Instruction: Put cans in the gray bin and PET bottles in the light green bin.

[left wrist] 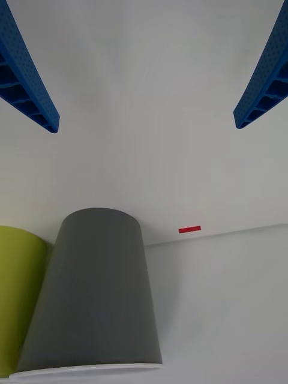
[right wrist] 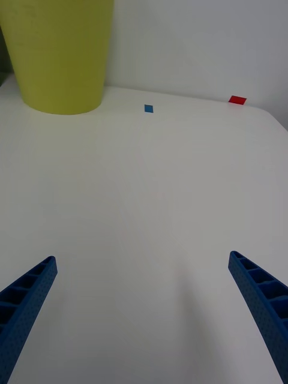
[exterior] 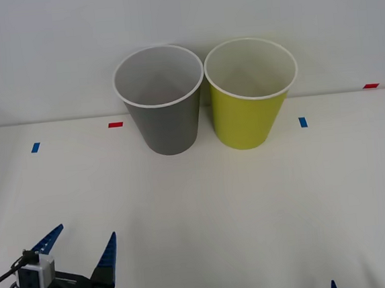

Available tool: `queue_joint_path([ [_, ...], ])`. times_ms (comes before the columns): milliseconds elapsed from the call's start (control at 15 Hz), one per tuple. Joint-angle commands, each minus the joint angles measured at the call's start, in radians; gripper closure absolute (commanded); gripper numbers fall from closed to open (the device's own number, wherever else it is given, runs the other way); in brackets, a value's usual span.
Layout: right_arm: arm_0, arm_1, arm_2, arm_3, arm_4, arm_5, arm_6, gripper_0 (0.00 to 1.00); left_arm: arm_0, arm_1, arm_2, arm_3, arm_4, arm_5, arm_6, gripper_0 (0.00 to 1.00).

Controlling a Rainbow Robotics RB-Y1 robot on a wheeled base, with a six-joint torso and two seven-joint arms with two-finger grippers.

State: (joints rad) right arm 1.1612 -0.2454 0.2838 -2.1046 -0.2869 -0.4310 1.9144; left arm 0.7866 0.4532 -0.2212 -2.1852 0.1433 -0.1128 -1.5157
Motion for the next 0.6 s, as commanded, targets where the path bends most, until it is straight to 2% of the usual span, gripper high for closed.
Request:
queue_joint_path([
  [67,0.000,0.000,0.000,0.000,0.000,0.000,0.000,0.00,0.016,-0.001,0.003,0.068,-0.008,-0.067,-0.015,0.00],
  [200,0.000,0.000,0.000,0.000,0.000,0.000,0.000,0.00,0.026,-0.013,0.002,0.127,-0.014,-0.123,-0.031,0.00],
  [400,0.000,0.000,0.000,0.000,0.000,0.000,0.000,0.00,0.080,-0.071,0.008,0.188,-0.014,-0.225,-0.132,0.00],
  [600,0.000,0.000,0.000,0.000,0.000,0.000,0.000,0.00,0.138,-0.097,0.002,0.206,-0.022,-0.277,-0.140,0.00],
])
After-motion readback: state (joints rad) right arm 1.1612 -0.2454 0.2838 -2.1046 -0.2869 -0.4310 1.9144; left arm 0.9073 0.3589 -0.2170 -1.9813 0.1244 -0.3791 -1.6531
